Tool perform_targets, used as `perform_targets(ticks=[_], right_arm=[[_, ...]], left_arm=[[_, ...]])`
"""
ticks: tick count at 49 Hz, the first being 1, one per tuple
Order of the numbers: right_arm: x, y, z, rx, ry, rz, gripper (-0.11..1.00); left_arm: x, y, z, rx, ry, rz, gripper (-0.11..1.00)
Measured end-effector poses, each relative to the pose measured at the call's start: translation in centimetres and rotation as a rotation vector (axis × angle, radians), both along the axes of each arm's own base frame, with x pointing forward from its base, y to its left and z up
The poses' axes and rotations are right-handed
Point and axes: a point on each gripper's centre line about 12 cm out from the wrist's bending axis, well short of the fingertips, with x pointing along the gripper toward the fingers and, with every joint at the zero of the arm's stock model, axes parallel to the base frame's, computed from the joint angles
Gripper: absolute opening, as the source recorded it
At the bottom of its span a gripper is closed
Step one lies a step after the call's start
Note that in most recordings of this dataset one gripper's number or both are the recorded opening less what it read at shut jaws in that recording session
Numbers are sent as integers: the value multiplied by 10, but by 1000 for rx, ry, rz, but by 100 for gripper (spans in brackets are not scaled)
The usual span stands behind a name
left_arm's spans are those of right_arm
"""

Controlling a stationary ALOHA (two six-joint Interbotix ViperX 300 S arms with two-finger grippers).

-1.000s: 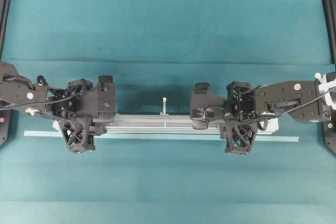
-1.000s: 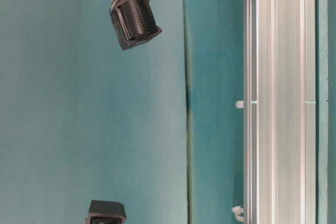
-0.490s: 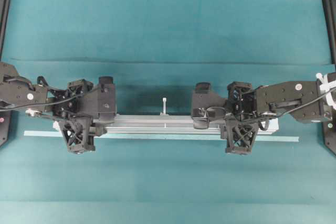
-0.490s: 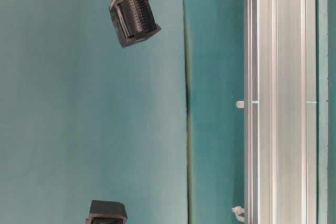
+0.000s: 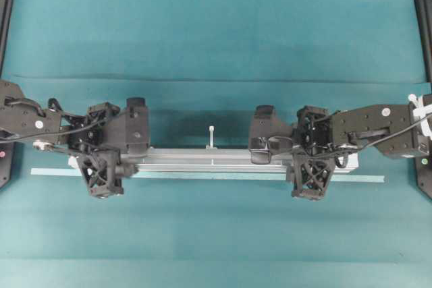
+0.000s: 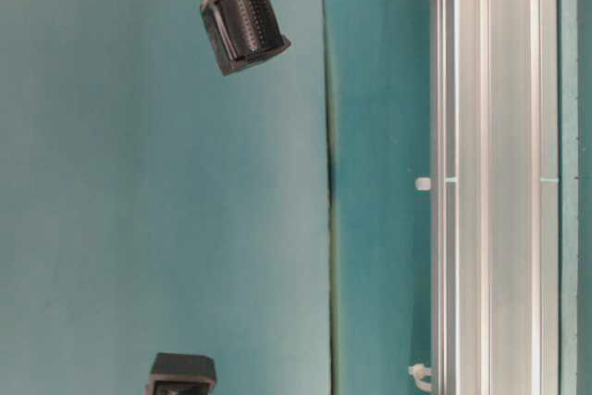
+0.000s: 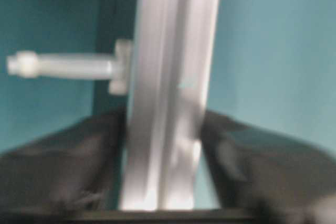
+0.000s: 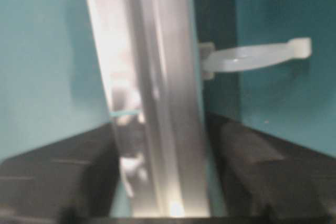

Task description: Lift the large metal rail with both hands.

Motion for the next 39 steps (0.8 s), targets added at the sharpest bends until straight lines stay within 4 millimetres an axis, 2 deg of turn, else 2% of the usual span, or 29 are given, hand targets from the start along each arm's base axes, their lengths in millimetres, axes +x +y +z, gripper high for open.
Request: perform_targets(ticks=[3, 7, 18, 25, 39], right_arm=[[0, 0, 0, 0, -1, -2, 87], [0, 0, 0, 1, 0, -3, 94], [-1, 0, 4, 1, -4, -4, 96], [-3, 0, 26, 1, -44, -4, 96], [-11, -6, 85, -2, -216, -18, 96]], left_arm=[[0, 0, 0, 4, 0, -8, 87], [0, 0, 0, 5, -2, -11, 84], [-1, -1, 6, 7, -21, -15, 86], [-5, -1, 27, 6, -87, -15, 87], [-27, 0, 91, 7, -296, -11, 87]])
